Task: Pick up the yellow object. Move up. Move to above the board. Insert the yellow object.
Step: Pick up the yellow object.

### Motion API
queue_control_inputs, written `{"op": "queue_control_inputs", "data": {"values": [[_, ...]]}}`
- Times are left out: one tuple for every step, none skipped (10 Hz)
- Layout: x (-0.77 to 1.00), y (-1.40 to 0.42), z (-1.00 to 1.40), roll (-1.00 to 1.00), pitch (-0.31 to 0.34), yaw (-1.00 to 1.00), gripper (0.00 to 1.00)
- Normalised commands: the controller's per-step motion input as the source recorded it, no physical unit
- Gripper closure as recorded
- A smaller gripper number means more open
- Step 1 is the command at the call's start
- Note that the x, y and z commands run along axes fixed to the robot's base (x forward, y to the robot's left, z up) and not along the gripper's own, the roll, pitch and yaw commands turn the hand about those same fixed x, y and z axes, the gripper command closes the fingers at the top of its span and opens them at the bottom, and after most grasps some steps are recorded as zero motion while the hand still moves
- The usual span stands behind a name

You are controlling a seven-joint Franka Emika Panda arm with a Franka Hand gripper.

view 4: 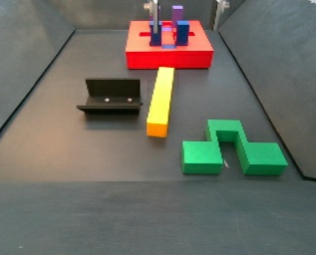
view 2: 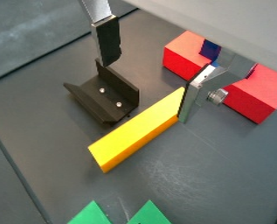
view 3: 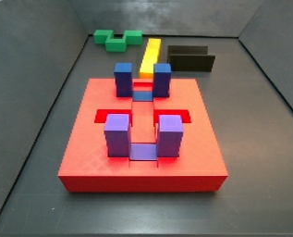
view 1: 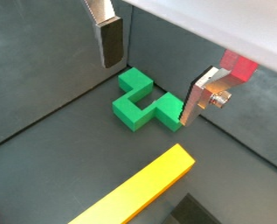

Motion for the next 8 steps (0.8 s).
{"op": "queue_control_inputs", "data": {"values": [[0.23,-0.04,-0.17,-0.02,0.000,-0.07,0.00],[0.35,-0.07,-0.29,-0.02,-0.053,-0.17,0.00],[0.43,-0.13,-0.39,0.00,-0.084,-0.29,0.00],[0.40,-0.13,-0.41,0.00,-0.100,-0.37,0.00],[0.47,-0.11,-0.38,-0.05,-0.123,-0.44,0.00],[0.47,-0.08,-0.41,-0.08,-0.141,-0.39,0.00],[0.21,-0.18,-0.51,-0.03,-0.156,-0.19,0.00],[0.09,-0.13,-0.58,-0.06,-0.141,0.00,0.00]]}}
